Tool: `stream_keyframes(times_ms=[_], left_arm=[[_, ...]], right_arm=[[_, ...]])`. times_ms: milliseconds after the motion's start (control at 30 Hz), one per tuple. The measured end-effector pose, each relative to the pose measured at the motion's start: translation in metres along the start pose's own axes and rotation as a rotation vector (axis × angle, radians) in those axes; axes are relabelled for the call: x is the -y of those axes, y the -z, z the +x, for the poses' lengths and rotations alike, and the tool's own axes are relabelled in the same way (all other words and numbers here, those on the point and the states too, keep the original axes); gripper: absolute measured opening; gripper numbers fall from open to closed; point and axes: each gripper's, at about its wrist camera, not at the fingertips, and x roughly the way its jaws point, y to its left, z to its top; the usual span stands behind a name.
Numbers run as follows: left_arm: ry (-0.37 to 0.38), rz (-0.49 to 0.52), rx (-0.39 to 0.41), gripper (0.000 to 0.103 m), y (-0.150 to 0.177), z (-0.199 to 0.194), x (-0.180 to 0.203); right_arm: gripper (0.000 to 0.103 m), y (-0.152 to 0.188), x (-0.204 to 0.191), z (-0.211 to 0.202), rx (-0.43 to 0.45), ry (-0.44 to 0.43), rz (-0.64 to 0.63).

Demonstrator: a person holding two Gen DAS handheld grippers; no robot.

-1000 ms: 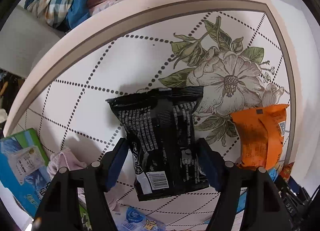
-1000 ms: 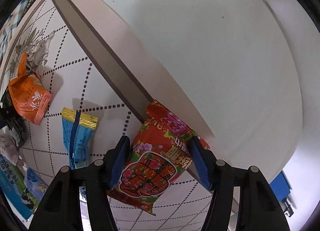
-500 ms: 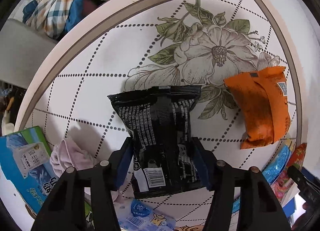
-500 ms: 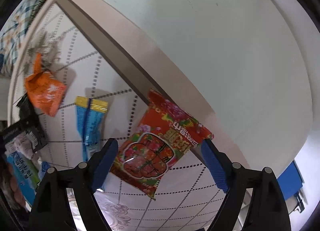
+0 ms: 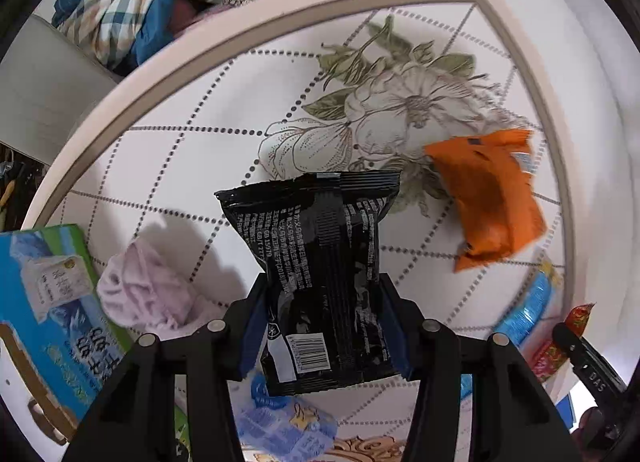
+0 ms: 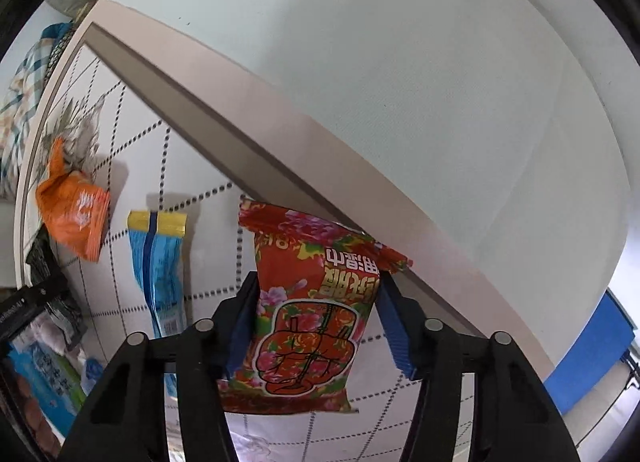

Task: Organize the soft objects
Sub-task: 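Carry both bags into the box and open both tools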

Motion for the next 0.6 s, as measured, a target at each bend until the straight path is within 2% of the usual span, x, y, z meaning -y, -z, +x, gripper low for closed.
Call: stream_keyframes(times_ms=[200, 400, 467, 567, 600], left_arm=[[0.062, 0.013, 0.124, 0.048, 0.032, -0.062, -0.006], [0.131, 0.01, 0.202, 0.048, 0.076, -0.115, -0.024], [0.137, 0.001, 0.229, 0.048, 0.094, -0.131, -0.038], [0.143, -0.027, 0.263, 0.048, 0.12, -0.153, -0.061], [0.147, -0.038, 0.27, 0.048, 0.124, -0.157, -0.072]], right_arm=[[0.051, 0.029, -0.01, -0.039, 0.08, -0.043, -0.076], [0.048, 0.058, -0.054, -0.102, 0.142, -0.099, -0.22], [0.048, 0.068, -0.056, -0.124, 0.15, -0.123, -0.251], [0.048, 0.092, -0.097, -0.152, 0.187, -0.152, -0.339], [0.048, 0.096, -0.092, -0.166, 0.191, -0.162, -0.36]])
